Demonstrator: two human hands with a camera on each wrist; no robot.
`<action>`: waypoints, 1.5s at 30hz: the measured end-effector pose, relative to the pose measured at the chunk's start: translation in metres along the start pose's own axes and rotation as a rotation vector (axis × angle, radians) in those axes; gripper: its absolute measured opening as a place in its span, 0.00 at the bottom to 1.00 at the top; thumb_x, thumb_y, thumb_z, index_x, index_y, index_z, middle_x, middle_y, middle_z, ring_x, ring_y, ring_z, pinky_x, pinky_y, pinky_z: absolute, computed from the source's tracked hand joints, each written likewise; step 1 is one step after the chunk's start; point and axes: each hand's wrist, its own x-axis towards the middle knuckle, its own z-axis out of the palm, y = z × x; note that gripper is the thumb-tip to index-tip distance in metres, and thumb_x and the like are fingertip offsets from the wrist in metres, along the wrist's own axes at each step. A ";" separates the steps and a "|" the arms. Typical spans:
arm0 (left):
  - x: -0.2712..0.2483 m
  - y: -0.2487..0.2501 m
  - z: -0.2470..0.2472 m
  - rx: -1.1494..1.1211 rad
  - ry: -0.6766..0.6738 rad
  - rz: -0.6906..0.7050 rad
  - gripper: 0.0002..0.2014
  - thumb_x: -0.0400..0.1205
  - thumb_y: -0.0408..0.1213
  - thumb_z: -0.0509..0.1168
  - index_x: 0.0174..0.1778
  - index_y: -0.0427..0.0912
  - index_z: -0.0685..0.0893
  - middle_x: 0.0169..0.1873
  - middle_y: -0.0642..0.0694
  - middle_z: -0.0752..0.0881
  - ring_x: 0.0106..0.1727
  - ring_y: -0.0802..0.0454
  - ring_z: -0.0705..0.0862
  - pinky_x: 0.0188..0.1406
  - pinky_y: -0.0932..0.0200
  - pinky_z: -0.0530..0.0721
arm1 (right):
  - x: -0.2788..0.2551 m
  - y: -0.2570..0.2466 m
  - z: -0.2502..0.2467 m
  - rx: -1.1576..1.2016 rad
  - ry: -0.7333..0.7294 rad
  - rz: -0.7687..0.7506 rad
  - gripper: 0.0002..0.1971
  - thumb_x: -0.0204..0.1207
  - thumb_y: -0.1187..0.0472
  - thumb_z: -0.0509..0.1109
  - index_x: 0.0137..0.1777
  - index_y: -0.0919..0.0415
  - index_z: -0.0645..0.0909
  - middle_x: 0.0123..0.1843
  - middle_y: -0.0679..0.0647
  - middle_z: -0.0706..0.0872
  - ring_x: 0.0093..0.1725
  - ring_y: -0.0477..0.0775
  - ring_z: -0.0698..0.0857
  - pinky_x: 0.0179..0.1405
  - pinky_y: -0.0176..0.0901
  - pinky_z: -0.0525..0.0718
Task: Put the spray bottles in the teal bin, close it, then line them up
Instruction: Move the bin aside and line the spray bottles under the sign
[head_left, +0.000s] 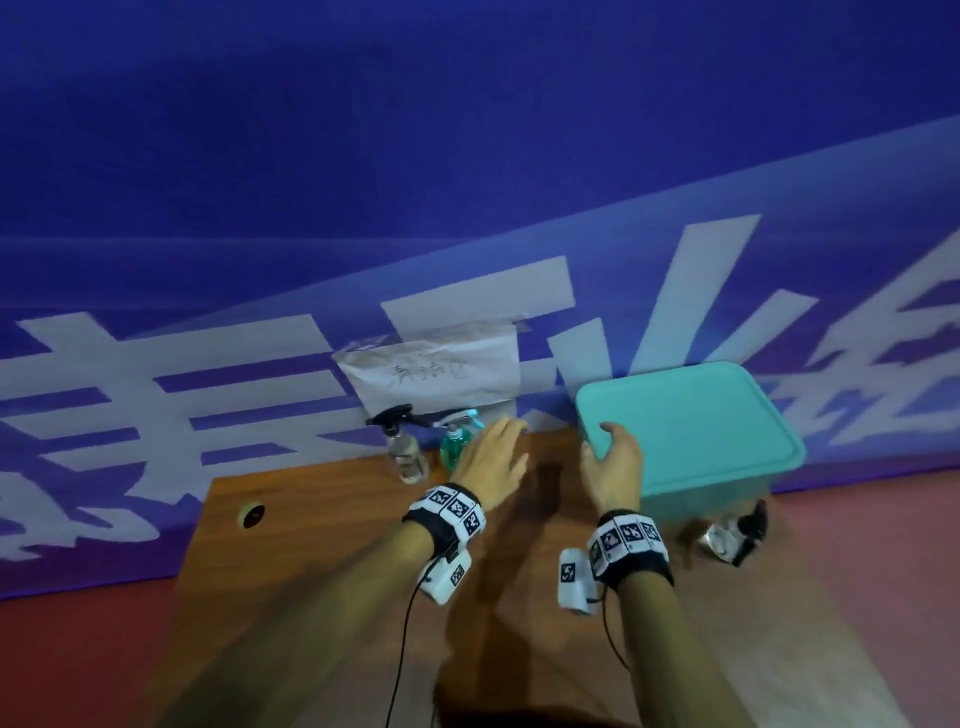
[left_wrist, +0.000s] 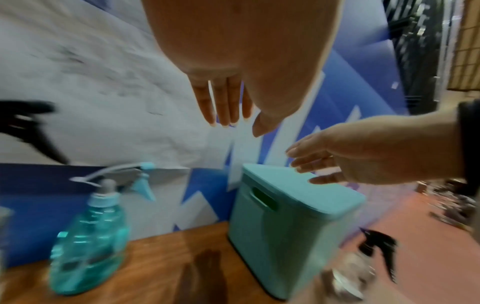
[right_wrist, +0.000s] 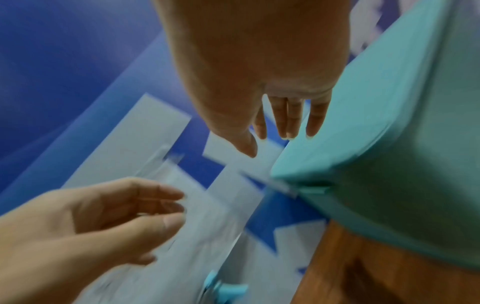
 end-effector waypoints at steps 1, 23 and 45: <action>0.001 0.018 0.010 0.007 -0.028 0.048 0.17 0.82 0.42 0.66 0.66 0.49 0.76 0.61 0.49 0.80 0.61 0.47 0.81 0.62 0.48 0.81 | 0.001 0.014 -0.023 -0.025 0.021 0.042 0.21 0.74 0.63 0.75 0.67 0.66 0.81 0.62 0.68 0.83 0.65 0.71 0.80 0.67 0.57 0.76; 0.049 0.227 0.176 0.015 -0.538 -0.029 0.21 0.83 0.43 0.67 0.73 0.49 0.75 0.66 0.49 0.81 0.66 0.44 0.82 0.65 0.42 0.81 | 0.014 0.162 -0.202 -0.049 -0.272 0.448 0.18 0.79 0.56 0.75 0.65 0.63 0.79 0.55 0.60 0.87 0.53 0.61 0.86 0.39 0.39 0.77; 0.005 0.173 0.172 -0.123 -0.603 -0.346 0.37 0.68 0.52 0.82 0.71 0.45 0.78 0.64 0.45 0.83 0.63 0.46 0.83 0.59 0.52 0.83 | 0.068 0.144 -0.159 -0.381 -0.962 0.058 0.09 0.79 0.62 0.72 0.56 0.54 0.91 0.39 0.54 0.90 0.33 0.48 0.86 0.29 0.36 0.79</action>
